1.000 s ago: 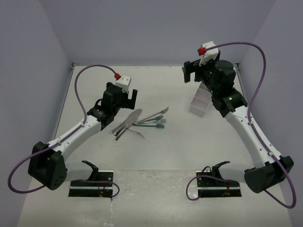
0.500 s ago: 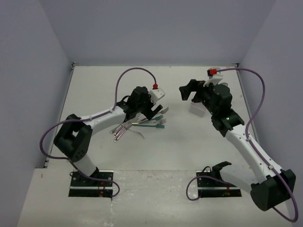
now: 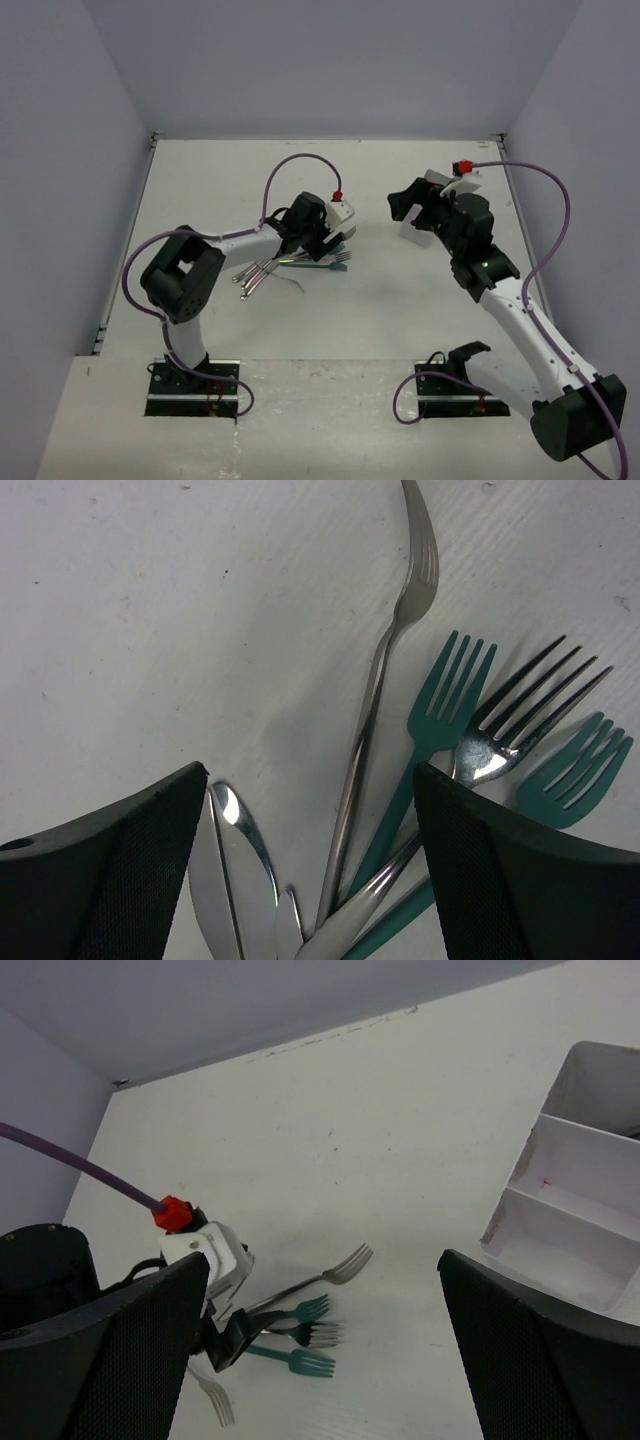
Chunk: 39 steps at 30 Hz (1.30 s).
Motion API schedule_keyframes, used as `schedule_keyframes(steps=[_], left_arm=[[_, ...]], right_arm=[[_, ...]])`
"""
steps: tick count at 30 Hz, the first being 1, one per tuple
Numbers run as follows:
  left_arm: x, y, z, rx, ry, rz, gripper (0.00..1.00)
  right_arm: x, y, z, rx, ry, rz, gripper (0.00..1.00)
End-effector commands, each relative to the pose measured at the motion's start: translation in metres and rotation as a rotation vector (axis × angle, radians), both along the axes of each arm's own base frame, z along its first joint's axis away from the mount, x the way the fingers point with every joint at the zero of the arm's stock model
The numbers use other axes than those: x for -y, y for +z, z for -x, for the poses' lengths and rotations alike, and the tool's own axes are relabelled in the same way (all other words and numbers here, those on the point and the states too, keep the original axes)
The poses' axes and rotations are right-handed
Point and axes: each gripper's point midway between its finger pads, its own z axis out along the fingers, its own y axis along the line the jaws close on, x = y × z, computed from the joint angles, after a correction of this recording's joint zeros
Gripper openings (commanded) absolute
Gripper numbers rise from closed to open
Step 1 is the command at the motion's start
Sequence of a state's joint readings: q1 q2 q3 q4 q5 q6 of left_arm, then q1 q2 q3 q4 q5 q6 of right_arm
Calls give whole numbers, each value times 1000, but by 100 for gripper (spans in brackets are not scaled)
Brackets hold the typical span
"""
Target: Sort the eating utensils into containers
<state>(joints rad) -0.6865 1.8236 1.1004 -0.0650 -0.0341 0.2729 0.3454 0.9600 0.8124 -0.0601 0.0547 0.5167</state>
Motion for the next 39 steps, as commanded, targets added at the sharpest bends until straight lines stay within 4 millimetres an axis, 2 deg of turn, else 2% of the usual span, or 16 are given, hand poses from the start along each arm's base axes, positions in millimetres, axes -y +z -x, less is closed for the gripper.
schedule_keyframes(steps=[1, 6, 9, 10, 12, 15, 18, 19, 21, 25, 26, 28, 30, 34, 36, 39], left_arm=[[13, 7, -19, 26, -22, 29, 85], [9, -6, -18, 19, -22, -1, 77], [5, -17, -21, 3, -6, -37, 61], [6, -19, -21, -3, -8, -42, 50], [7, -24, -19, -21, -18, -44, 42], [13, -23, -13, -35, -58, -15, 33], [18, -14, -12, -17, -85, 12, 10], [20, -5, -14, 5, -80, 33, 0], [25, 13, -20, 51, -69, 82, 0], [42, 90, -25, 187, -27, 327, 0], [45, 104, -23, 201, -27, 375, 0], [49, 142, -15, 257, -30, 489, 0], [47, 172, -7, 296, -5, 570, 0], [57, 202, 9, 277, -37, 636, 0], [61, 217, 16, 250, 4, 669, 0], [66, 223, 26, 209, 6, 722, 0]], right_arm=[[5, 2, 1, 5, -22, -8, 99], [7, -3, 1, -10, -31, 17, 99], [7, -3, 2, -5, -22, 25, 99], [7, -4, 2, -7, -22, 29, 99], [7, -4, 2, -8, -24, 26, 99], [11, -8, 3, -18, -41, 38, 99], [13, -11, 4, -34, -50, 39, 99], [11, -14, 5, -48, -49, 21, 99], [5, -20, 5, -67, -30, -4, 99], [-22, -34, 8, -104, 86, -95, 99], [-29, -27, 5, -71, 120, -119, 99], [-41, -34, 7, -91, 170, -146, 99], [-48, -29, 5, -64, 207, -148, 99], [-77, -15, 9, -2, 296, -144, 99], [-93, 1, 14, 56, 368, -158, 99], [-107, 19, 17, 132, 430, -178, 96]])
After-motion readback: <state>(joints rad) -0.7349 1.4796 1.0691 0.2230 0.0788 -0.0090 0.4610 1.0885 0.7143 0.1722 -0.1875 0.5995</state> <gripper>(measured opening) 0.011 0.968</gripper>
